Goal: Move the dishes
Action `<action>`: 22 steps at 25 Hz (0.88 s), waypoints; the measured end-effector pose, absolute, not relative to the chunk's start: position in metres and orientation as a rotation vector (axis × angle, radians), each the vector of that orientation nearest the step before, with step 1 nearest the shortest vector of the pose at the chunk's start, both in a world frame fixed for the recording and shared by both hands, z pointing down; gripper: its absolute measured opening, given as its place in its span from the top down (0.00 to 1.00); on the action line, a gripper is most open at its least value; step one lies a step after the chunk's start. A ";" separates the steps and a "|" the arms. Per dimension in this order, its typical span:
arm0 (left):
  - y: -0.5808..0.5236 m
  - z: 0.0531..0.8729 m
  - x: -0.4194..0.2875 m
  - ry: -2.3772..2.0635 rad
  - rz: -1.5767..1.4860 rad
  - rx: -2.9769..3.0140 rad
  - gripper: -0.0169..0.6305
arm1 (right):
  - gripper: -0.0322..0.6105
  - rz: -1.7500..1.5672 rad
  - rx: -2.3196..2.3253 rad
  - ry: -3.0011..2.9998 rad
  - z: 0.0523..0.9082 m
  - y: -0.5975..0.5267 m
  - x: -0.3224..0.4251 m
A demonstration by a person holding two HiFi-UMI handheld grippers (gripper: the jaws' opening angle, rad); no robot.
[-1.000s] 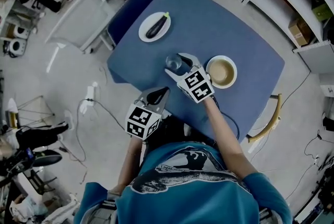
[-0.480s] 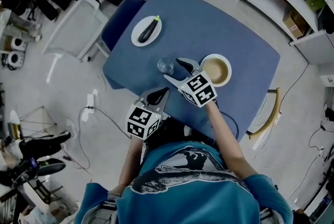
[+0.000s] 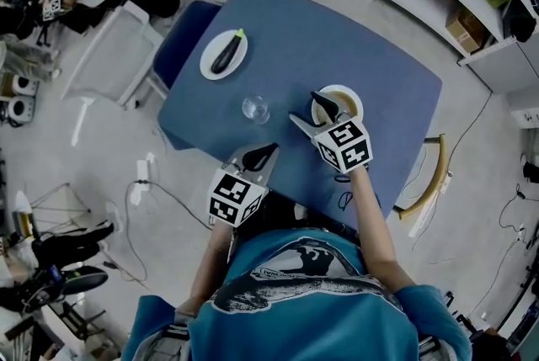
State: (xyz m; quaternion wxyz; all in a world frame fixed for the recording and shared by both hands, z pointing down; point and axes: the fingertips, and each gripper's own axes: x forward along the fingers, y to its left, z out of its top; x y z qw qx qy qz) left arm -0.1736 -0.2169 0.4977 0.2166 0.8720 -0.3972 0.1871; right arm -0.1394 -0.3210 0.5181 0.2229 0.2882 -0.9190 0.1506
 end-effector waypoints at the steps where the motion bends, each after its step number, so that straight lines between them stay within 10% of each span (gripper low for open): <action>1: -0.216 0.498 -0.170 -1.090 0.521 2.422 0.95 | 0.49 0.425 0.824 -2.527 0.520 -0.323 -0.130; 15: -0.213 0.497 -0.144 -1.009 0.541 2.468 0.95 | 0.55 0.658 1.250 -2.290 0.565 -0.343 -0.001; 22: -0.212 0.499 -0.140 -0.984 0.558 2.474 0.95 | 0.78 1.040 1.375 -2.196 0.599 -0.329 0.014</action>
